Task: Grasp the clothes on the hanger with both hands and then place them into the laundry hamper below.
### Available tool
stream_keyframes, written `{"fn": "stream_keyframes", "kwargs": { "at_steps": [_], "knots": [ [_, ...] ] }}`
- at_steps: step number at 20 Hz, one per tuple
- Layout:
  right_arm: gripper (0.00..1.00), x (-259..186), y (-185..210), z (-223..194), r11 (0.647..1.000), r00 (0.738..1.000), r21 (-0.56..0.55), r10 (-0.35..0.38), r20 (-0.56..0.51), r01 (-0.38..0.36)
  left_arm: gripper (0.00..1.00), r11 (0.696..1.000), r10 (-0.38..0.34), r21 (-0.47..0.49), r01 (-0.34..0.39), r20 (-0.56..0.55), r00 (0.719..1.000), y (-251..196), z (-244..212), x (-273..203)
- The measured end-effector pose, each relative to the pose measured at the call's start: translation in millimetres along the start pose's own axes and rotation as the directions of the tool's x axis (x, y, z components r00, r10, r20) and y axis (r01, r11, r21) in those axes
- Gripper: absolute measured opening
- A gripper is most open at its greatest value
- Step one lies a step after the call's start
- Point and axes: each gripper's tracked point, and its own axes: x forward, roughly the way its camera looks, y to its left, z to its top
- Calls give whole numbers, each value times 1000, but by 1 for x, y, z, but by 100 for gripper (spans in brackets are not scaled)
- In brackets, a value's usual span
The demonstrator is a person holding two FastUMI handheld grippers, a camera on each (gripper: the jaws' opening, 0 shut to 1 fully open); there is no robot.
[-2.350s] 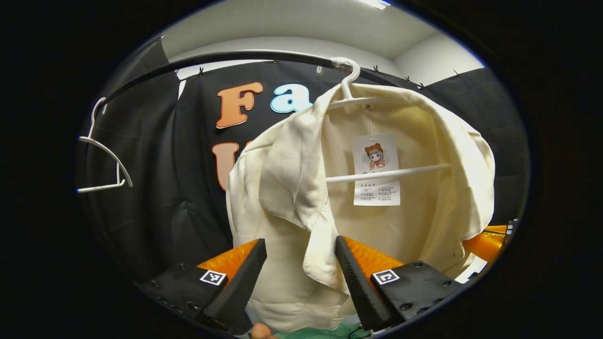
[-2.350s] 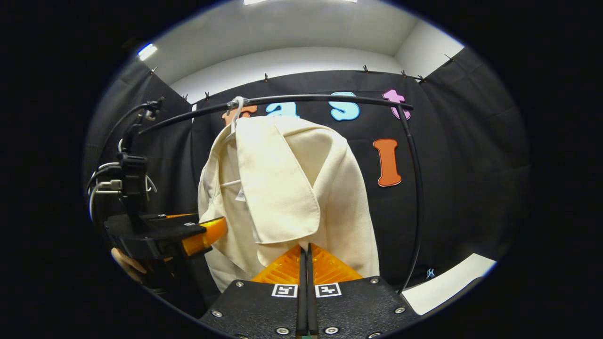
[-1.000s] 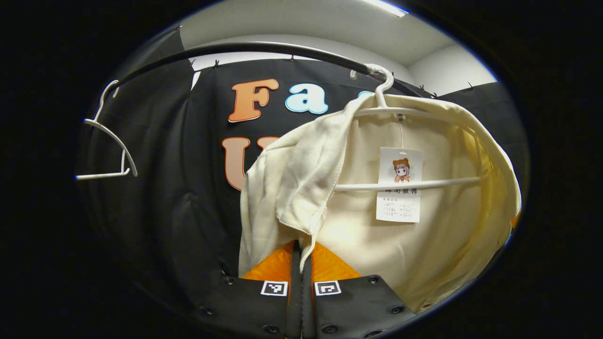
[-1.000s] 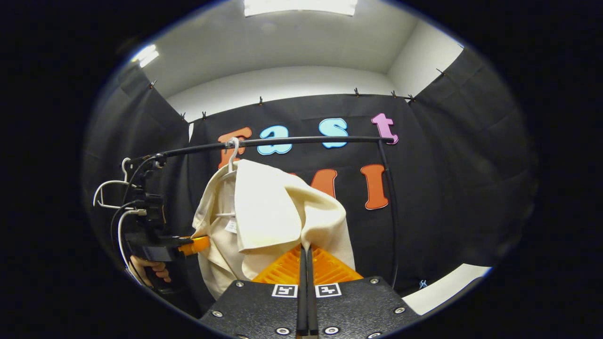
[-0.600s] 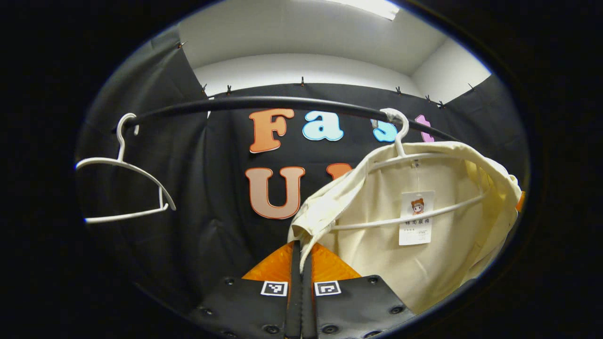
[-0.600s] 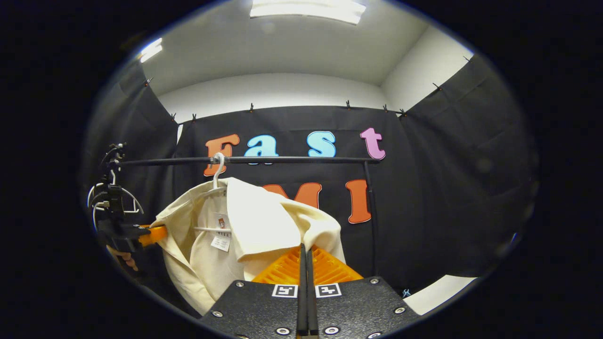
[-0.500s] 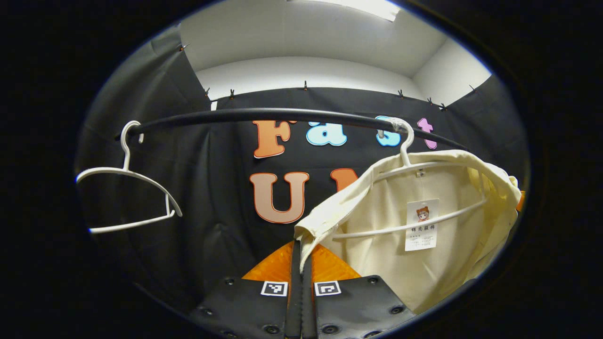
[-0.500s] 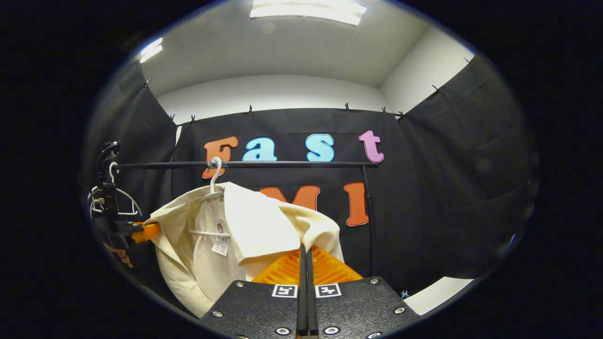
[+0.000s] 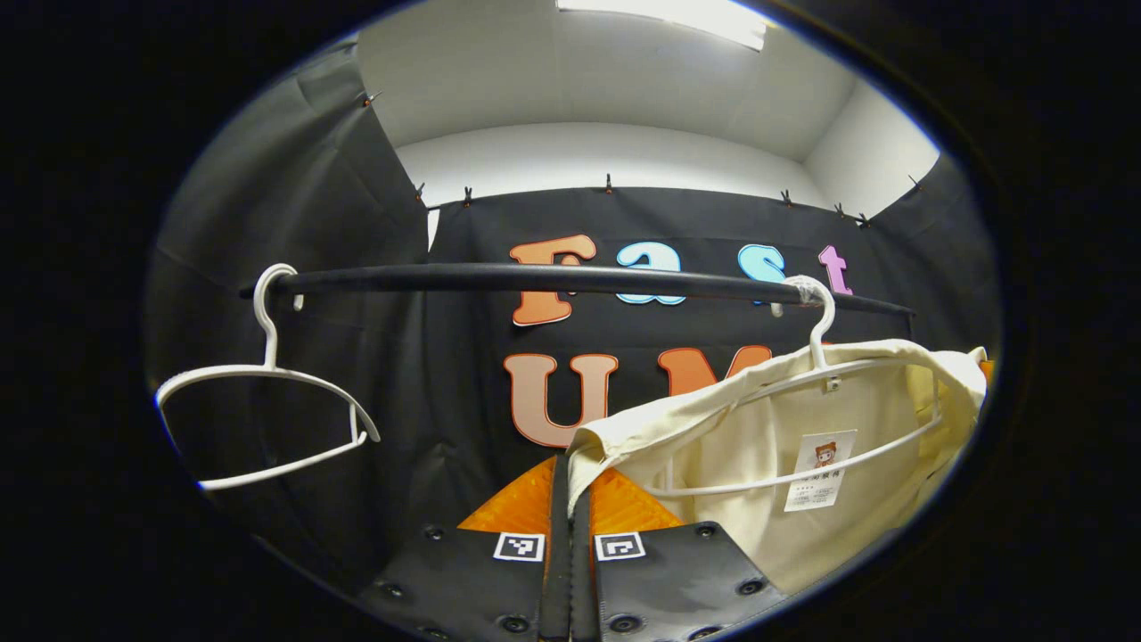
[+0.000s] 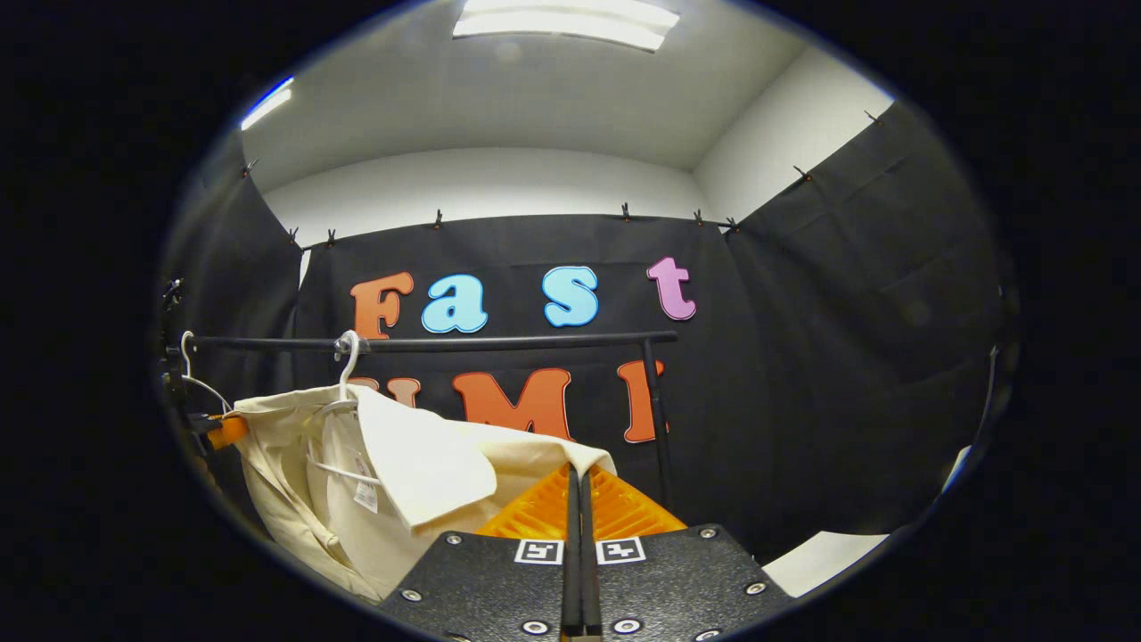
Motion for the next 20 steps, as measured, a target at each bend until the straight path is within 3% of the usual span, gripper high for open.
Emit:
{"fn": "stream_keyframes", "kwargs": {
  "at_steps": [9, 15, 20],
  "knots": [
    [0, 72, -6, 10, 1000, 1000, 0, 15, -21, -15, 7, 997, 72, 18, -73, 26, 997, 35, 14, 33],
    [0, 93, 3, -55, 990, 988, 115, 98, -121, -84, 7, 996, 90, 25, -90, -16, 996, 53, -17, 43],
    [0, 89, 27, -114, 964, 959, 204, 210, -191, -170, 7, 990, 137, 34, -134, -71, 988, 71, -48, 55]
  ]
}}
